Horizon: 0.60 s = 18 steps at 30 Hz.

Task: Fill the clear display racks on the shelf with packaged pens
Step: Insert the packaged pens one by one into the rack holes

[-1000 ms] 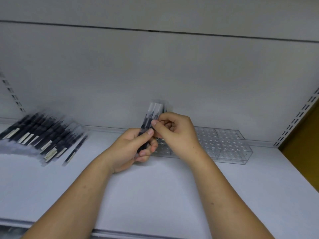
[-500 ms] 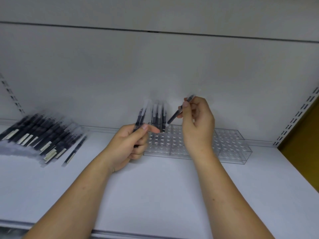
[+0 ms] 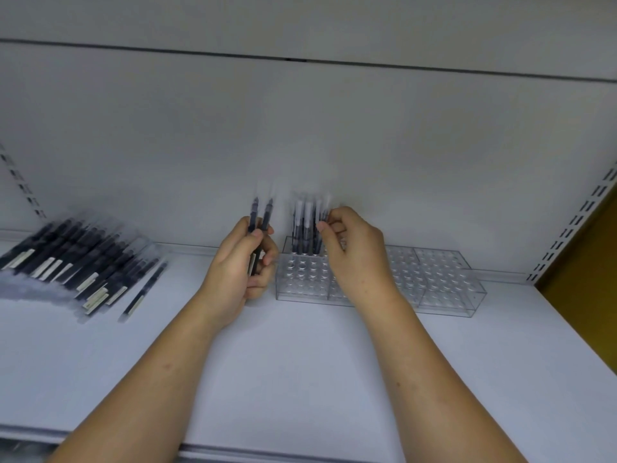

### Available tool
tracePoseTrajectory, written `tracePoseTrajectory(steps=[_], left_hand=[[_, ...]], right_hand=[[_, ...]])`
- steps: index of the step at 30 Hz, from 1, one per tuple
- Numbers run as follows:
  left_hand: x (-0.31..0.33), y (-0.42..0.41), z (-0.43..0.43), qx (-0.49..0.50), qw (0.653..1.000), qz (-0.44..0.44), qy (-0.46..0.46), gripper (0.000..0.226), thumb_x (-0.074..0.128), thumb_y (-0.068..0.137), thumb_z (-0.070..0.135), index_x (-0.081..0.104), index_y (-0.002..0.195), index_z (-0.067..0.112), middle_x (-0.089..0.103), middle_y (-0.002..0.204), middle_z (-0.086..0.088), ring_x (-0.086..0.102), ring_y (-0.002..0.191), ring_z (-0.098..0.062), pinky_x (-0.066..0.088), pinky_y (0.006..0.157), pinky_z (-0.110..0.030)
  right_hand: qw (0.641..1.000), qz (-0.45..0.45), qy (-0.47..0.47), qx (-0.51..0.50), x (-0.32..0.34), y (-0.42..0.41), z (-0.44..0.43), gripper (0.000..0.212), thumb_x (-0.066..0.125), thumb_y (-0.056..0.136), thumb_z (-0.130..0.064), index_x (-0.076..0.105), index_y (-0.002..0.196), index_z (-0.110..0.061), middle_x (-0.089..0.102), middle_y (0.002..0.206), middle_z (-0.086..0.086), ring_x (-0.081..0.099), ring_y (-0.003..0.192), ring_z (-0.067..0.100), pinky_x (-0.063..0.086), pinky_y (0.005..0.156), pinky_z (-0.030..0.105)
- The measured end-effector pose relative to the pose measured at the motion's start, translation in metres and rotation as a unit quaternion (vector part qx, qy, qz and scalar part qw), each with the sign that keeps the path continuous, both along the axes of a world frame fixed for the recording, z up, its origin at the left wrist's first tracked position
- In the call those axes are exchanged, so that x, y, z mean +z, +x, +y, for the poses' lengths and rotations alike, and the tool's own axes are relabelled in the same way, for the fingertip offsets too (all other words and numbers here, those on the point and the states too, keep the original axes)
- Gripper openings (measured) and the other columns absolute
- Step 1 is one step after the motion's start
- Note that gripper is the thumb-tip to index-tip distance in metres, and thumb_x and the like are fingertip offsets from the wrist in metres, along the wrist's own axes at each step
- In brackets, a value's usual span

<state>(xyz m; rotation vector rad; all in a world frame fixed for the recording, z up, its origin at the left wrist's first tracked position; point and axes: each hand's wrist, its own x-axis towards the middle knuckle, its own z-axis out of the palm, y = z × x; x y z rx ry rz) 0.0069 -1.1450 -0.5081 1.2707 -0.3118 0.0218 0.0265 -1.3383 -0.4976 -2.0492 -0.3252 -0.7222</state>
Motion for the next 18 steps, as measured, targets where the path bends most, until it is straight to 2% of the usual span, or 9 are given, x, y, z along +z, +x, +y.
tracePoseTrajectory(steps=[4,10,13,18], left_hand=[[-0.0006,0.0001,-0.0022,0.027,0.999,-0.008,0.03,0.018,0.045,0.099,0.028,0.051,0.105,0.013,0.046,0.072,-0.003,0.021,0.044,-0.012,0.013,0.049,-0.017],[0.0007,-0.0001,-0.0038,0.056,0.997,-0.008,0.043,0.02,0.042,0.096,0.027,0.055,0.104,0.014,0.05,0.071,-0.001,0.024,0.043,-0.013,0.012,0.049,-0.019],[0.001,-0.0007,-0.0067,0.081,0.994,-0.01,0.076,0.02,0.037,0.11,0.015,0.056,0.104,0.015,0.051,0.073,0.0,0.026,0.044,-0.012,0.015,0.046,-0.019],[0.0025,-0.001,-0.009,0.099,0.989,-0.033,0.104,0.024,0.039,0.112,0.01,0.062,0.109,0.011,0.047,0.076,-0.004,0.03,0.047,-0.007,0.025,0.042,-0.019]], right_hand=[[1.0,0.004,-0.024,-0.019,0.0002,0.0012,-0.0013,0.015,0.064,0.102,-0.024,0.067,0.095,-0.011,0.067,0.077,-0.001,0.064,0.072,0.02,0.055,0.071,0.042],[0.998,0.029,-0.051,-0.018,-0.0004,0.0049,-0.0006,0.018,0.065,0.101,-0.024,0.067,0.092,-0.009,0.069,0.075,0.002,0.065,0.073,0.025,0.056,0.072,0.044],[0.996,0.052,-0.066,-0.026,-0.0022,0.0055,0.0,0.018,0.069,0.098,-0.027,0.07,0.09,-0.011,0.071,0.074,-0.001,0.066,0.072,0.021,0.057,0.073,0.042],[0.996,0.071,-0.038,-0.034,-0.001,0.0004,-0.0054,0.016,0.078,0.089,-0.034,0.075,0.094,-0.019,0.073,0.082,-0.013,0.068,0.078,0.008,0.058,0.082,0.037]])
